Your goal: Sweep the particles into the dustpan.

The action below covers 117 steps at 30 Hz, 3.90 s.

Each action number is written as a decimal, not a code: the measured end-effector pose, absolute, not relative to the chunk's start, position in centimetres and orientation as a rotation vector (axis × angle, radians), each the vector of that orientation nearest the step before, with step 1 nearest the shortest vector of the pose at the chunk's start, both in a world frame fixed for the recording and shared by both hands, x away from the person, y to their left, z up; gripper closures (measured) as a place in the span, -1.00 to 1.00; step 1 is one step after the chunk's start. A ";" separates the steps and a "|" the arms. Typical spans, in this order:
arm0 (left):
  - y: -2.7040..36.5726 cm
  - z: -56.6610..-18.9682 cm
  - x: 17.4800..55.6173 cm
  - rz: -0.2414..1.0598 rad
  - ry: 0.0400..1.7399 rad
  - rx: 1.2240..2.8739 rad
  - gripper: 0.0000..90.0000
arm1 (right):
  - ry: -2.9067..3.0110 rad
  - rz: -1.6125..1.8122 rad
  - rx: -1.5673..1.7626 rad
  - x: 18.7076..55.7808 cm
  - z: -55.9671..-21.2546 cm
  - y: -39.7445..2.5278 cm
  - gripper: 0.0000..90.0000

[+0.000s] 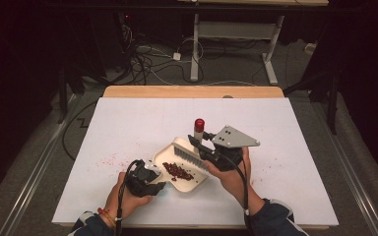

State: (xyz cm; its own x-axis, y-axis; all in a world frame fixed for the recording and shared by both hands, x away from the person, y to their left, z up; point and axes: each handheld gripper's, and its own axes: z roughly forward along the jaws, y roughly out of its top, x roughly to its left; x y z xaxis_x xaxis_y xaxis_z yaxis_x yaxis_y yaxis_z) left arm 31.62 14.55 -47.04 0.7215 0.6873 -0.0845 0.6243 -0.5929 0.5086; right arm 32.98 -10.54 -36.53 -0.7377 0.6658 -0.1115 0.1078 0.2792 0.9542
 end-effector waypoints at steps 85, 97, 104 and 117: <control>15.0 -47.1 31.2 0.220 1.016 2.430 0.41 | 2.144 1.371 0.629 29.1 -36.1 -14.2 0.55; 15.1 -47.3 31.3 0.215 1.030 2.418 0.41 | 2.118 1.362 0.644 31.3 -36.9 -13.8 0.55; 15.4 -47.4 31.4 0.216 1.054 2.391 0.41 | 2.082 1.375 0.607 33.2 -37.8 -10.5 0.55; 16.1 -47.5 31.8 0.229 1.158 2.297 0.38 | 2.131 1.411 0.582 34.1 -39.1 -5.4 0.55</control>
